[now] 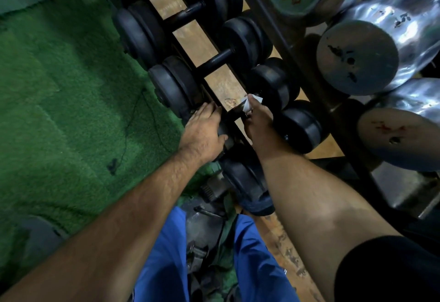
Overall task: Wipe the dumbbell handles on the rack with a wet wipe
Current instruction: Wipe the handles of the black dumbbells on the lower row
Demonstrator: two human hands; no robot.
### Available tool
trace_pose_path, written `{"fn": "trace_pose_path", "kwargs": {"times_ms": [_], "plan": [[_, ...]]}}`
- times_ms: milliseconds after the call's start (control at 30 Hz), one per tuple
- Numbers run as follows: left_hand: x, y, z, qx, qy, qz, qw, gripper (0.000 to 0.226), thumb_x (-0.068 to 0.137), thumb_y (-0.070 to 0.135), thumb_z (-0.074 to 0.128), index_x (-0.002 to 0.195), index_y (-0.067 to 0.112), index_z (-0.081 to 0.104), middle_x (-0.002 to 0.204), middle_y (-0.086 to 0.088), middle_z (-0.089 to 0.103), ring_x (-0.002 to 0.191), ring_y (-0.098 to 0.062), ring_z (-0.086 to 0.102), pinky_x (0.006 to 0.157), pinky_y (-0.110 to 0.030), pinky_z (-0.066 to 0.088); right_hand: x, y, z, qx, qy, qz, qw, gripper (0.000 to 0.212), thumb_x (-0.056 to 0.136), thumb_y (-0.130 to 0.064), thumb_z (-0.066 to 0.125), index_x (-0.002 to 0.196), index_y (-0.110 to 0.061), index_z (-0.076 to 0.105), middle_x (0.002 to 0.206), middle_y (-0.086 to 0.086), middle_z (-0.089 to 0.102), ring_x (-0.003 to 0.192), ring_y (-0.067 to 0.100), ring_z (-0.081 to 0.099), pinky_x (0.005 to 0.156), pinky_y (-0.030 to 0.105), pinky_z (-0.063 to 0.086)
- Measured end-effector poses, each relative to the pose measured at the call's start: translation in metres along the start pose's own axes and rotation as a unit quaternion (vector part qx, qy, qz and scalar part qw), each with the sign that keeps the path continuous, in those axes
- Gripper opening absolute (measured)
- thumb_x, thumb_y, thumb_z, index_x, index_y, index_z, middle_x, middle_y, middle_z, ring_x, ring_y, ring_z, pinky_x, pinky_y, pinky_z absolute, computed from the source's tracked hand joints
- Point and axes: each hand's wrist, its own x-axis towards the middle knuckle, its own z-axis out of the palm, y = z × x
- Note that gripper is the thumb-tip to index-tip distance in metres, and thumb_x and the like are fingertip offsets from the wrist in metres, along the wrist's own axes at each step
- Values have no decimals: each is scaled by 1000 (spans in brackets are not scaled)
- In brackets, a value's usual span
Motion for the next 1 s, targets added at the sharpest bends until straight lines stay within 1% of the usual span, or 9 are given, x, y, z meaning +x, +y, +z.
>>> {"fn": "trace_pose_path", "kwargs": {"times_ms": [100, 200, 333, 533, 667, 767, 833, 900, 1000], "plan": [[-1, 0, -1, 1, -2, 1, 1000, 75, 87, 34, 68, 150, 14, 33, 160, -7, 23, 150, -24, 15, 122, -34, 15, 1, -2, -6, 46, -59, 44, 996, 13, 95, -19, 62, 89, -9, 68, 77, 3, 62, 70, 14, 57, 55, 23, 48], [-3, 2, -1, 2, -2, 0, 1000, 76, 87, 33, 68, 150, 13, 32, 160, -7, 23, 150, -24, 14, 122, -35, 15, -7, 2, -3, 51, -68, 78, 993, 24, 98, -30, 59, 81, -14, 66, 71, 0, 64, 65, 15, 60, 69, 28, 53], [-4, 5, -4, -2, -7, -9, 1000, 77, 87, 32, 69, 151, 12, 31, 161, -7, 22, 150, -24, 14, 122, -37, 15, -22, 10, 2, -42, -65, 125, 989, 26, 90, -34, 71, 96, -9, 68, 92, 13, 70, 77, 26, 67, 83, 42, 58], [-4, 4, -6, -9, -13, -7, 1000, 75, 87, 30, 68, 150, 11, 32, 160, -9, 23, 150, -25, 15, 122, -35, 15, -27, 9, 14, -76, 21, 61, 995, 30, 85, -30, 75, 104, -7, 70, 92, 14, 71, 77, 28, 69, 75, 39, 57], [-5, 3, -6, -12, -8, -2, 1000, 75, 88, 31, 68, 150, 10, 31, 161, -10, 22, 150, -25, 14, 122, -33, 13, -31, 13, 5, -122, -71, 129, 982, 14, 89, -24, 73, 85, -12, 67, 79, 8, 67, 70, 23, 65, 82, 39, 57], [-6, 5, -8, -11, -13, -3, 1000, 77, 88, 30, 69, 151, 9, 30, 161, -10, 22, 150, -25, 15, 122, -34, 13, -32, 0, 1, -203, -126, 136, 962, 15, 96, -12, 62, 81, -15, 62, 75, 8, 57, 64, 18, 53, 64, 32, 48], [-7, 6, -9, -5, -12, -6, 1000, 77, 87, 30, 69, 151, 9, 30, 161, -10, 22, 150, -25, 16, 122, -35, 14, -32, -5, -3, -260, -133, 119, 949, 16, 95, -7, 60, 81, -13, 63, 79, 9, 60, 67, 20, 56, 67, 33, 48], [-10, 9, -10, 5, -15, -11, 1000, 77, 88, 28, 67, 151, 8, 29, 161, -10, 21, 150, -25, 16, 122, -36, 15, -34, -5, -7, -289, -117, 109, 944, 12, 91, -10, 64, 80, -12, 65, 78, 9, 65, 64, 19, 62, 70, 35, 52], [-14, 12, -15, 10, -5, -25, 1000, 72, 89, 23, 64, 150, 6, 31, 160, -11, 25, 149, -25, 20, 122, -36, 18, -42, -7, -10, -280, -80, 101, 951, 17, 88, -21, 67, 74, -15, 61, 57, 4, 61, 42, 14, 56, 48, 24, 45]]}}
